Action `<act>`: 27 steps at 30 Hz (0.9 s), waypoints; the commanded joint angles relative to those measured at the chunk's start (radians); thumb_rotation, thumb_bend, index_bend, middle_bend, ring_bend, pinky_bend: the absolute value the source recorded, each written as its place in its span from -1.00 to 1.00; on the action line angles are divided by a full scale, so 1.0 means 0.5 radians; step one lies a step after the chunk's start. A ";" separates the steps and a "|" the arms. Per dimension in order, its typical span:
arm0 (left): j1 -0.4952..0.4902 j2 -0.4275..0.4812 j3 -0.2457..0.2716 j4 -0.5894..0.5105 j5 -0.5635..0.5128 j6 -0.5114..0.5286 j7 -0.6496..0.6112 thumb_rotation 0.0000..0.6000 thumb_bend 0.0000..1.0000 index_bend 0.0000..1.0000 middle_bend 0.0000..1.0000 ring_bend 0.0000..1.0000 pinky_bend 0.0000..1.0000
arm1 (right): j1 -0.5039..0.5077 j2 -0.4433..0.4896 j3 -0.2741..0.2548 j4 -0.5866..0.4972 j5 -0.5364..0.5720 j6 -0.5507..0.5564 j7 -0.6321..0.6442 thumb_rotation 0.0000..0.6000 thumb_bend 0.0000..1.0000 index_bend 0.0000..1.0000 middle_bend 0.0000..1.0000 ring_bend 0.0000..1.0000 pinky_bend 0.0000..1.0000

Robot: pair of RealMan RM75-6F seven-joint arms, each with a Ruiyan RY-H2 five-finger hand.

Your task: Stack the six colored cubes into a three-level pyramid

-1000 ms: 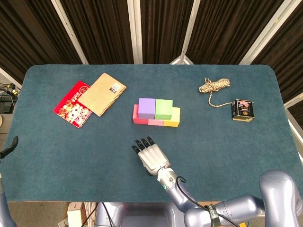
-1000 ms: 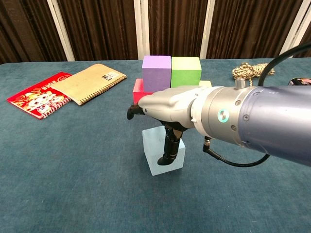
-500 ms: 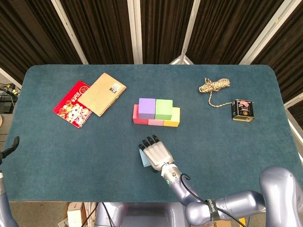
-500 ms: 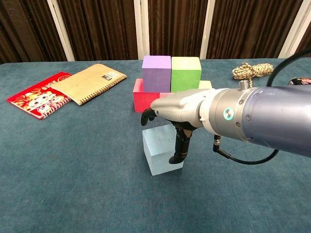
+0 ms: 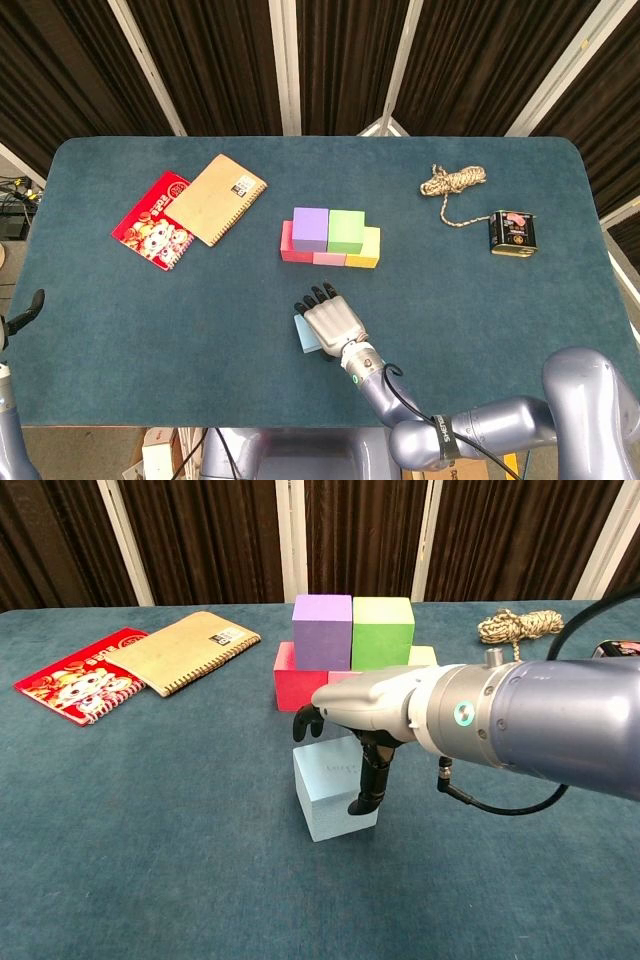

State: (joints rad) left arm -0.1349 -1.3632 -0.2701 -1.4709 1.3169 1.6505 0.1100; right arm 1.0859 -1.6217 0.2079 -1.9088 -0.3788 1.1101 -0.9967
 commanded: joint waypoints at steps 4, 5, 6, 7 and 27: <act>-0.001 -0.004 -0.002 0.003 -0.007 -0.003 0.005 1.00 -0.37 -0.86 -0.79 -1.00 -1.00 | 0.034 -0.010 -0.014 0.036 0.011 -0.016 0.034 1.00 -0.51 -0.61 -0.59 -0.95 -1.00; -0.002 -0.005 -0.002 0.003 -0.006 -0.004 0.006 1.00 -0.37 -0.86 -0.79 -1.00 -1.00 | 0.040 -0.010 -0.021 0.041 0.012 -0.019 0.038 1.00 -0.51 -0.60 -0.59 -0.95 -1.00; -0.003 -0.006 -0.002 0.004 -0.006 -0.005 0.008 1.00 -0.38 -0.86 -0.79 -1.00 -1.00 | 0.044 -0.011 -0.027 0.044 0.014 -0.022 0.042 1.00 -0.51 -0.60 -0.59 -0.95 -1.00; -0.003 -0.007 -0.001 0.005 -0.006 -0.006 0.008 1.00 -0.38 -0.86 -0.79 -1.00 -1.00 | 0.047 -0.012 -0.032 0.046 0.017 -0.024 0.047 1.00 -0.51 -0.60 -0.58 -0.94 -1.00; -0.012 -0.019 0.006 0.012 -0.007 -0.022 0.026 1.00 -0.37 -0.84 -0.79 -1.00 -1.00 | 0.073 -0.050 -0.080 0.142 -0.048 -0.022 0.199 1.00 -0.51 -0.39 -0.35 -0.71 -1.00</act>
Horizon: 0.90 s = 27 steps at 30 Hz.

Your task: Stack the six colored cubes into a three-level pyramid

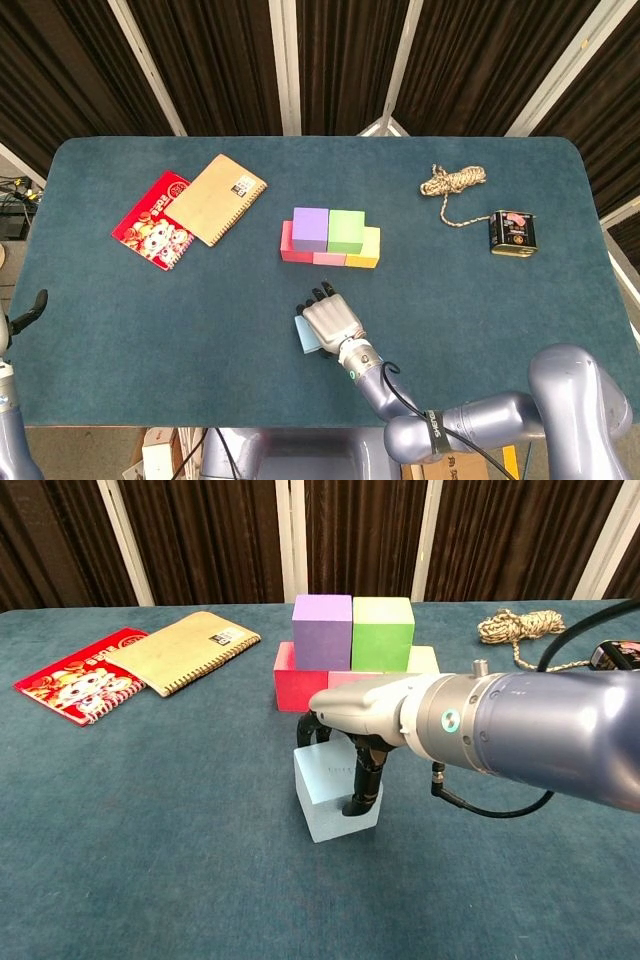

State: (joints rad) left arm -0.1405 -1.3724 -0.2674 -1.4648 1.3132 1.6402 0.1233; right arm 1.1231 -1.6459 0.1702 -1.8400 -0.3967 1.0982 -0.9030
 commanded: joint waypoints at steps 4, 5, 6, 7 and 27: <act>-0.001 -0.001 0.003 -0.001 0.002 -0.003 0.000 1.00 -0.37 -0.83 -0.79 -1.00 -1.00 | 0.000 0.013 -0.009 -0.010 -0.022 0.006 0.026 1.00 -0.51 -0.35 -0.30 -0.65 -1.00; -0.001 -0.001 0.003 -0.001 0.002 -0.003 0.000 1.00 -0.37 -0.83 -0.79 -1.00 -1.00 | 0.000 0.017 -0.010 -0.017 -0.029 0.015 0.028 1.00 -0.51 -0.33 -0.29 -0.65 -1.00; -0.001 -0.001 0.003 -0.001 0.002 -0.004 -0.001 1.00 -0.37 -0.83 -0.79 -1.00 -1.00 | 0.000 0.023 -0.010 -0.028 -0.036 0.023 0.031 1.00 -0.51 -0.32 -0.28 -0.64 -1.00; -0.001 -0.001 0.003 -0.001 0.002 -0.004 -0.002 1.00 -0.37 -0.83 -0.79 -1.00 -1.00 | -0.002 0.031 -0.006 -0.043 -0.040 0.032 0.037 1.00 -0.51 -0.31 -0.28 -0.64 -1.00; 0.014 0.016 -0.005 -0.016 0.010 0.023 -0.032 1.00 -0.37 -0.84 -0.79 -1.00 -1.00 | -0.167 0.592 -0.013 -0.455 -0.072 0.211 0.173 1.00 -0.51 -0.30 -0.25 -0.60 -1.00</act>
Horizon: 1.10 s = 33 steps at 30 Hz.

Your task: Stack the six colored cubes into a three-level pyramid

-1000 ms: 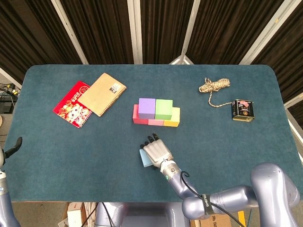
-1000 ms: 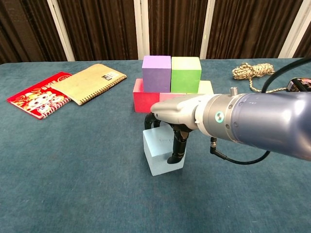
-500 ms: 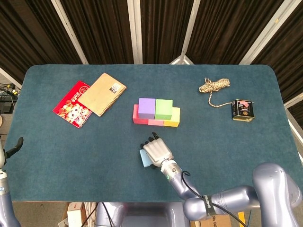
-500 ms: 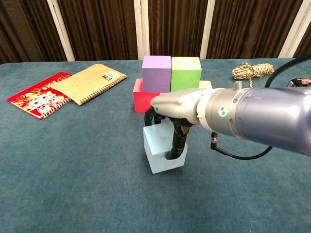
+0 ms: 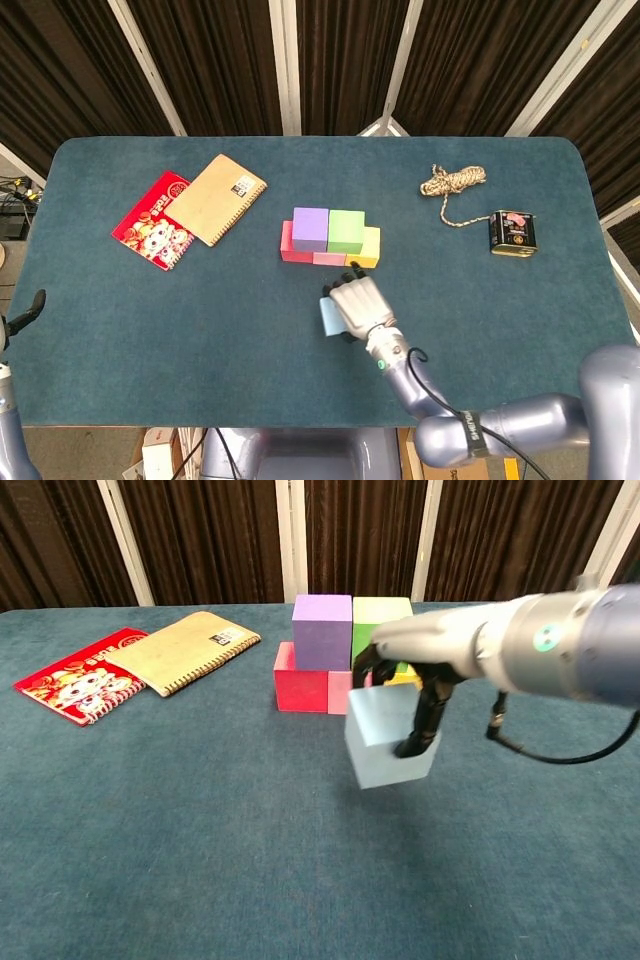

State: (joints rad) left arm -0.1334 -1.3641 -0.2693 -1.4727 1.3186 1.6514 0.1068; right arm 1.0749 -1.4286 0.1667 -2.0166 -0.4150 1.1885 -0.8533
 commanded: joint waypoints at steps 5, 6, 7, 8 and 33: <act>0.004 0.003 -0.003 -0.006 0.002 0.011 0.002 1.00 -0.37 -0.84 -0.79 -1.00 -1.00 | -0.124 0.373 0.007 -0.174 -0.038 0.017 0.141 1.00 -0.51 -0.30 -0.25 -0.60 -1.00; 0.006 0.005 -0.003 -0.009 0.003 0.014 0.001 1.00 -0.37 -0.84 -0.79 -1.00 -1.00 | -0.126 0.422 0.009 -0.186 -0.018 0.009 0.139 1.00 -0.51 -0.30 -0.25 -0.60 -1.00; 0.007 0.007 -0.004 -0.011 0.003 0.017 0.000 1.00 -0.38 -0.84 -0.79 -1.00 -1.00 | -0.125 0.456 0.009 -0.195 0.001 0.005 0.132 1.00 -0.51 -0.30 -0.25 -0.60 -1.00; 0.009 0.008 -0.005 -0.012 0.004 0.021 -0.001 1.00 -0.38 -0.84 -0.79 -1.00 -1.00 | -0.123 0.492 0.009 -0.206 0.022 0.000 0.122 1.00 -0.51 -0.30 -0.25 -0.60 -1.00; -0.005 0.043 0.038 0.026 0.009 -0.037 0.143 1.00 -0.37 -0.84 -0.79 -1.00 -1.00 | 0.668 1.033 0.339 0.104 1.667 -0.418 -0.406 1.00 -0.51 -0.30 -0.25 -0.60 -1.00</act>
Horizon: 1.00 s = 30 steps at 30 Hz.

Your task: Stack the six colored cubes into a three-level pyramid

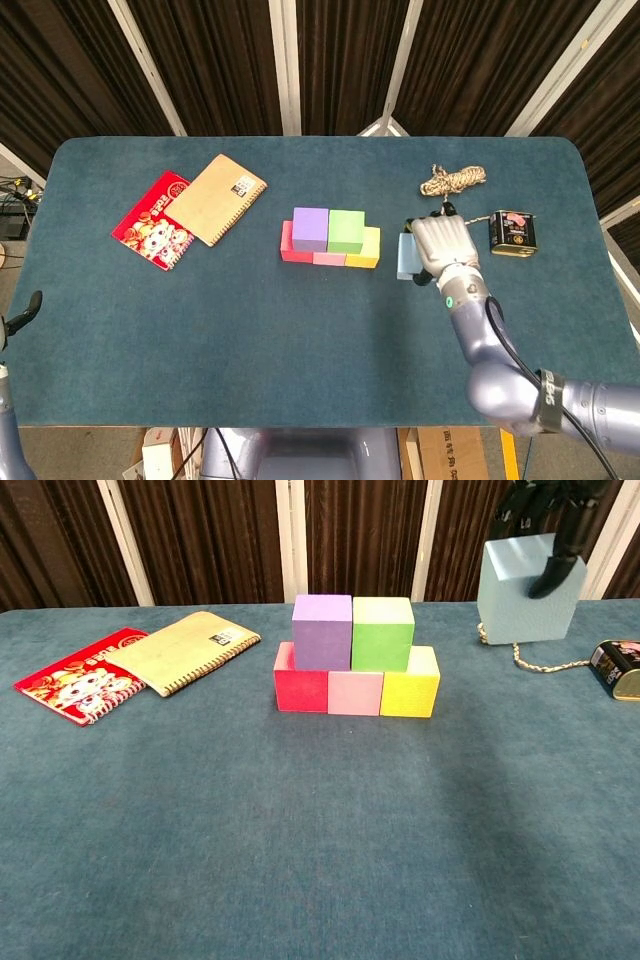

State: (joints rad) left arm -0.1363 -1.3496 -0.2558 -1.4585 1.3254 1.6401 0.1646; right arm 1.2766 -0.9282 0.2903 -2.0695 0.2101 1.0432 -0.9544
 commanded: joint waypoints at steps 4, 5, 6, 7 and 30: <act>0.001 0.060 0.031 -0.034 -0.038 -0.072 0.107 1.00 -0.37 -0.84 -0.79 -1.00 -1.00 | 0.393 0.009 0.148 0.365 0.638 -0.141 -0.301 1.00 -0.51 -0.29 -0.25 -0.60 -1.00; 0.000 0.072 0.035 -0.045 -0.049 -0.089 0.126 1.00 -0.37 -0.84 -0.79 -1.00 -1.00 | 0.411 0.011 0.167 0.390 0.675 -0.152 -0.315 1.00 -0.51 -0.29 -0.25 -0.60 -1.00; -0.002 0.082 0.038 -0.051 -0.063 -0.108 0.147 1.00 -0.37 -0.84 -0.79 -1.00 -1.00 | 0.422 0.011 0.181 0.408 0.700 -0.163 -0.324 1.00 -0.51 -0.29 -0.25 -0.60 -1.00; -0.005 0.087 0.040 -0.054 -0.072 -0.121 0.160 1.00 -0.38 -0.84 -0.79 -1.00 -1.00 | 0.428 0.010 0.192 0.418 0.712 -0.173 -0.328 1.00 -0.51 -0.29 -0.25 -0.60 -1.00; -0.069 0.161 0.048 -0.160 -0.379 -0.397 0.414 1.00 -0.37 -0.80 -0.77 -1.00 -1.00 | 0.671 -0.347 0.316 0.669 0.690 -0.108 -0.309 1.00 -0.51 -0.28 -0.25 -0.58 -1.00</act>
State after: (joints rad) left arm -0.1698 -1.2706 -0.2303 -1.5358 1.1392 1.4438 0.3685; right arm 1.5958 -1.0810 0.4432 -1.7584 0.5490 0.9780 -1.1009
